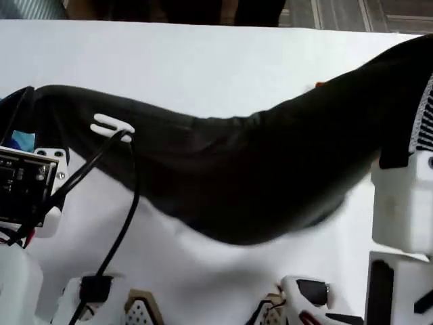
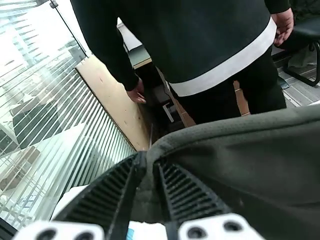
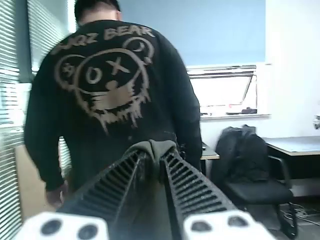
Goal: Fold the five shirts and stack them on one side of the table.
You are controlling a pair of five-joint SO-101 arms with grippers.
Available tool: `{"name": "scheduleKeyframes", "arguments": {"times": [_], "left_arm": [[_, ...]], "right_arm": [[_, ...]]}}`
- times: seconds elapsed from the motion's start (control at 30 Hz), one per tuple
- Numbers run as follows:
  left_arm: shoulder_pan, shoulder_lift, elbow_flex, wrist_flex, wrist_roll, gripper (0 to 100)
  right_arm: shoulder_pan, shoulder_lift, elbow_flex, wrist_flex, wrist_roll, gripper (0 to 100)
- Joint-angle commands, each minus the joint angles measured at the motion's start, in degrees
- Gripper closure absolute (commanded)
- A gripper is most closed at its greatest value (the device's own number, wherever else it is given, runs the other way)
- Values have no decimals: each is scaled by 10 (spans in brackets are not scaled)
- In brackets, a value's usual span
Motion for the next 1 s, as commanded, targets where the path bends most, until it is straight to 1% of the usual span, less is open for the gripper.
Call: {"name": "scheduleKeyframes", "arguments": {"times": [0.0,0.07,0.17,0.37,0.43,0.6,0.83,0.97], "left_arm": [[-6,-2,-15,-11,6,975],[-6,-4,-21,-6,6,975],[-6,-13,-29,24,6,975],[-6,-69,-28,57,3,975],[-15,-86,-28,58,4,975],[-66,-116,-28,55,5,975],[-70,-120,-25,54,5,975],[-69,-120,49,15,5,975]], "right_arm": [[12,-6,-4,-4,0,978],[12,-7,-9,8,0,978],[12,-7,-11,29,0,978],[12,-29,-11,64,0,978],[12,-44,-11,60,0,978],[12,-79,-5,62,2,978],[12,-81,-4,61,1,978],[12,-66,32,45,0,978]]}}
